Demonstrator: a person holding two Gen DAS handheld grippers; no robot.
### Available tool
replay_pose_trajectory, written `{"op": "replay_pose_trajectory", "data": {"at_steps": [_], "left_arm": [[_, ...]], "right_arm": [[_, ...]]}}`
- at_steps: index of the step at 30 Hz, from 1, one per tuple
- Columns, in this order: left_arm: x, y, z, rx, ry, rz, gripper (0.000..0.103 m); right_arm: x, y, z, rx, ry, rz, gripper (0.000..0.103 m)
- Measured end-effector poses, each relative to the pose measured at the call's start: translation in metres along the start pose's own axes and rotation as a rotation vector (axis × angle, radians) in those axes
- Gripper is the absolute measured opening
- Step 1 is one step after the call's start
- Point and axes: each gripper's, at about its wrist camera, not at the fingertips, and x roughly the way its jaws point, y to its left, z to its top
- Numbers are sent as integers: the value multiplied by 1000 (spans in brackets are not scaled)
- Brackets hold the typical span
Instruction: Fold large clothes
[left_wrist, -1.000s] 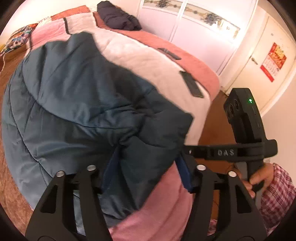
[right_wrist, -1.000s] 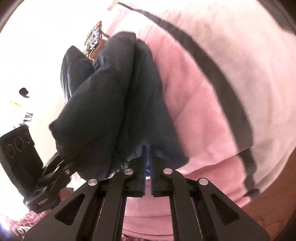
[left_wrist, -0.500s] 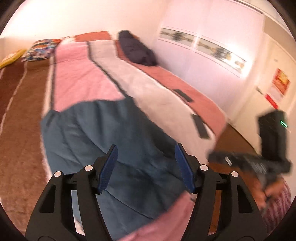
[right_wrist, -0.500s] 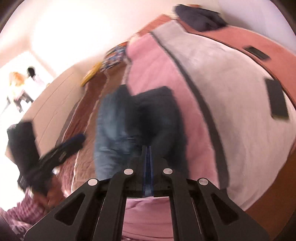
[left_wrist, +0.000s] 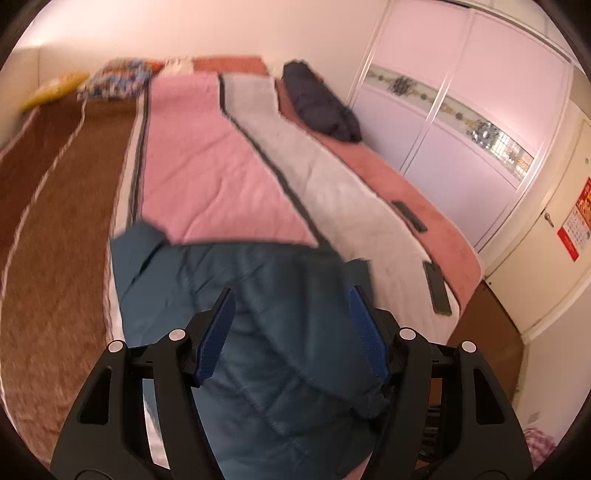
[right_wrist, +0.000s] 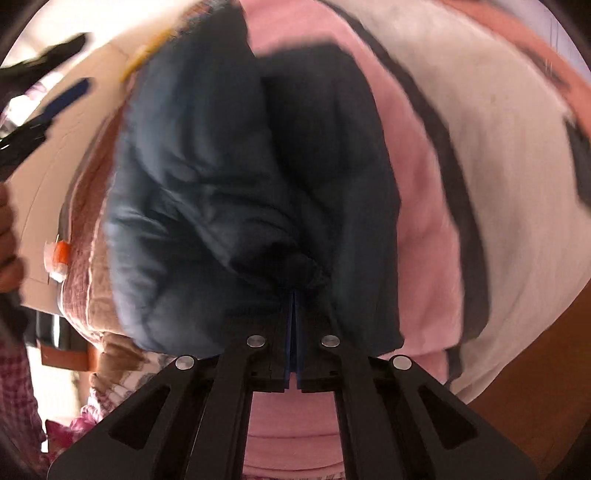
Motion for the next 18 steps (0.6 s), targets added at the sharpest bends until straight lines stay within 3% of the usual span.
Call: {"op": "replay_pose_trajectory", "data": {"at_steps": [8,12,18], "left_arm": [[1,17,-18,-51,12,15,63],[-10,30,-38,-59,44,29,66],[-22,55,-79,-130,101,44,69]], "right_arm": [[27,-18,-12,50,25,17,0],[31,-30,-13,91,35,72,0],[29,-30,-15,84,28,66,0]]}}
